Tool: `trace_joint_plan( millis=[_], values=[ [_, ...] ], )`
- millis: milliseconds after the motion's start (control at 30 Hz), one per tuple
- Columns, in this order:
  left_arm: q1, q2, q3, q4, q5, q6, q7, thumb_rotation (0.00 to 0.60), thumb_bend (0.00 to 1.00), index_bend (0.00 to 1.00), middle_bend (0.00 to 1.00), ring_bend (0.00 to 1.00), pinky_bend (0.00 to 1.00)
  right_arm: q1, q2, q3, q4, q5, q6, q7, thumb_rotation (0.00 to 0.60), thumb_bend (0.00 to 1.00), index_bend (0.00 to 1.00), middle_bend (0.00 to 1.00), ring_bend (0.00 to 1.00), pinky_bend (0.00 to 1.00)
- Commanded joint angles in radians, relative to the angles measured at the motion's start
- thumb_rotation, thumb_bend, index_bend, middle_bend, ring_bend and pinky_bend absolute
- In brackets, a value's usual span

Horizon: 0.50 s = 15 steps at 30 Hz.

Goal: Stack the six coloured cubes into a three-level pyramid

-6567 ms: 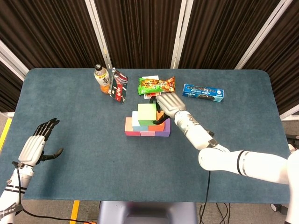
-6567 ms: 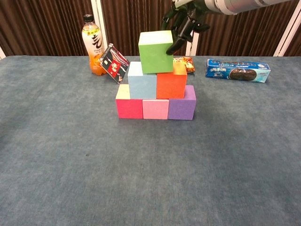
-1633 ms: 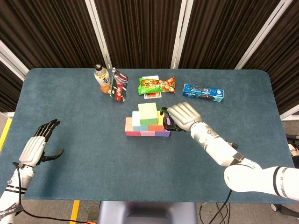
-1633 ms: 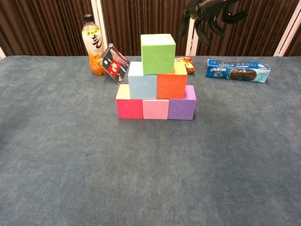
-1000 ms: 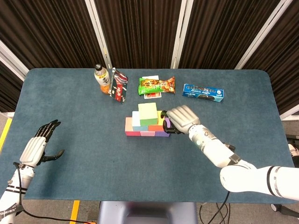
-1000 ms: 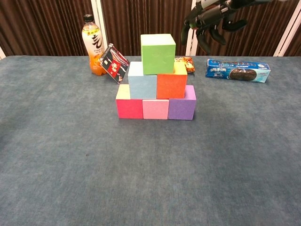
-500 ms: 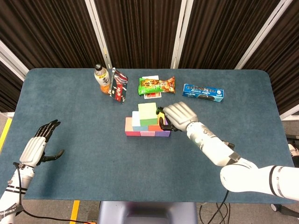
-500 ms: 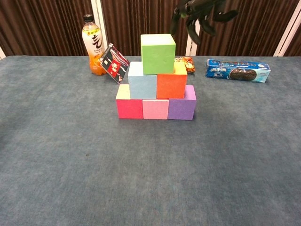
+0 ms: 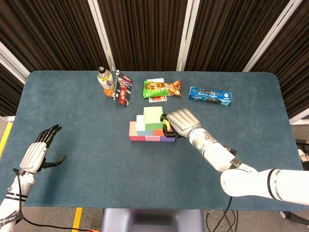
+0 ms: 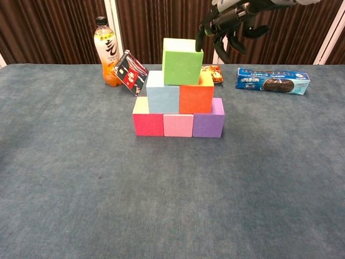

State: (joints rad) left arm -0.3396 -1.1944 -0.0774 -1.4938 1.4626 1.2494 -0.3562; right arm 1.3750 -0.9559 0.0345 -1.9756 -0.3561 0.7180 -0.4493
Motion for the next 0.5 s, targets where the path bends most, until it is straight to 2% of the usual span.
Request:
trace_joint_plan(
  millis=[33,500],
  values=[
    [0.000,0.000,0.000,0.001,0.000,0.001,-0.001,0.600,0.30,0.00,0.00,0.00,0.06,-0.001,0.001,-0.002,-0.004,-0.001,0.004,0.000,0.195,0.78,0.35,0.65,0.73,1.00],
    [0.000,-0.001,-0.001,0.004,0.001,0.002,-0.005,0.600,0.30,0.00,0.00,0.00,0.06,-0.001,0.012,0.004,-0.015,-0.013,0.014,0.008,0.195,0.78,0.35,0.65,0.73,1.00]
  ],
)
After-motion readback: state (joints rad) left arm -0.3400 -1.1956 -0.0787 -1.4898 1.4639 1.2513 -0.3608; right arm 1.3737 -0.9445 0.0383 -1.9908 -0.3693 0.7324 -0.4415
